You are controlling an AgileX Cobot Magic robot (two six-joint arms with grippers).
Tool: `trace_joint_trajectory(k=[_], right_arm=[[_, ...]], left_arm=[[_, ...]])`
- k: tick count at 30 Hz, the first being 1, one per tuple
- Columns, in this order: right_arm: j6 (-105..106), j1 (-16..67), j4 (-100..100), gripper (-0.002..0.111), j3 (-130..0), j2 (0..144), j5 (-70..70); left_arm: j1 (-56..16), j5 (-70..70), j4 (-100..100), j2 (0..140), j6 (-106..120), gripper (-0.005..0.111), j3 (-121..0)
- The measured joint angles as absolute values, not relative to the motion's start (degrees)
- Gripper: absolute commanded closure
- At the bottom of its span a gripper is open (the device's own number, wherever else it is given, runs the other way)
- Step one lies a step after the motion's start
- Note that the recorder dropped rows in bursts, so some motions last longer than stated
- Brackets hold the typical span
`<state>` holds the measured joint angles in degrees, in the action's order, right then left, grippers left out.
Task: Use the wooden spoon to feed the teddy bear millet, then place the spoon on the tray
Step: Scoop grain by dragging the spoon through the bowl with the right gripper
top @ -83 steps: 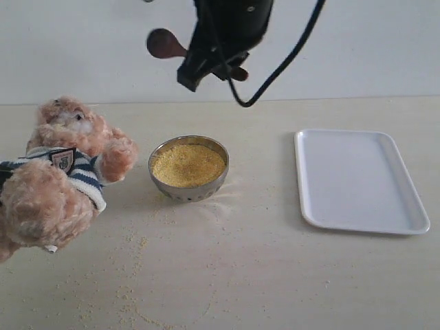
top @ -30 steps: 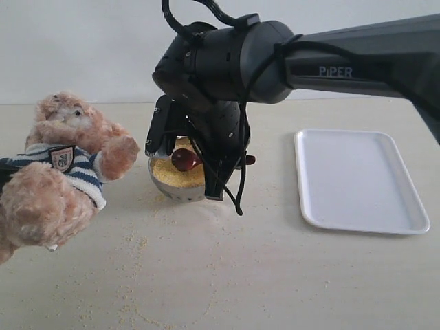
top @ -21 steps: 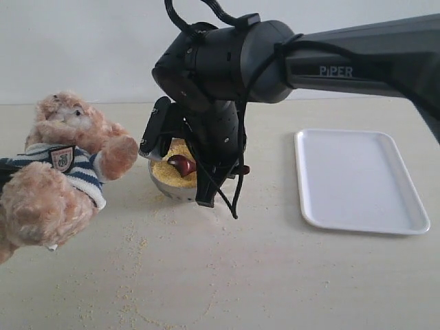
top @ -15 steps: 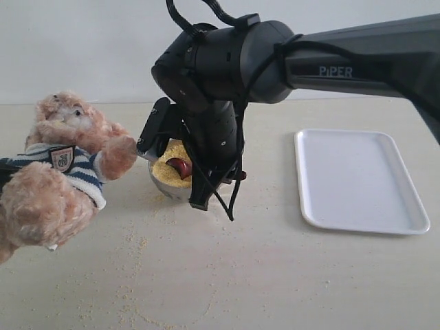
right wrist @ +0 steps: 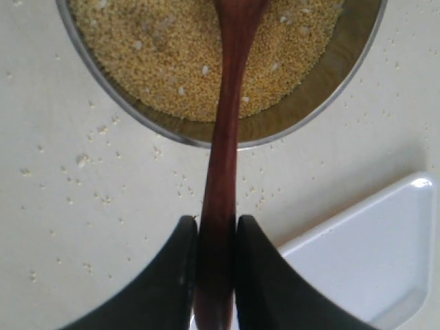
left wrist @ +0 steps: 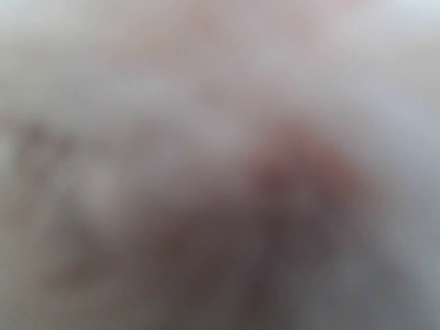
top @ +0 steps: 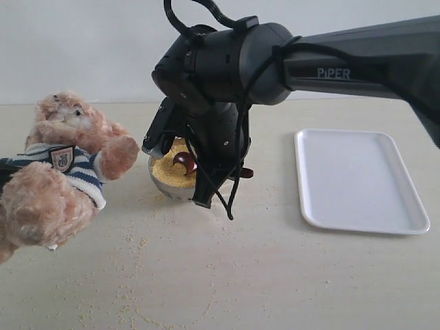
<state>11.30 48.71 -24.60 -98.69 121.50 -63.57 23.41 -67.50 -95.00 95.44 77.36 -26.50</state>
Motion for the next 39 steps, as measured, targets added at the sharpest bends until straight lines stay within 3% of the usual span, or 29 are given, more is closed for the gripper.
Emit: trace_joint_trajectory(k=[39], right_arm=[[9.80,48.71,-19.90,0.108,-98.69,117.99,-63.53]], left_arm=[[23.41,-67.50,-95.36,95.44,77.36,0.102,-26.50]])
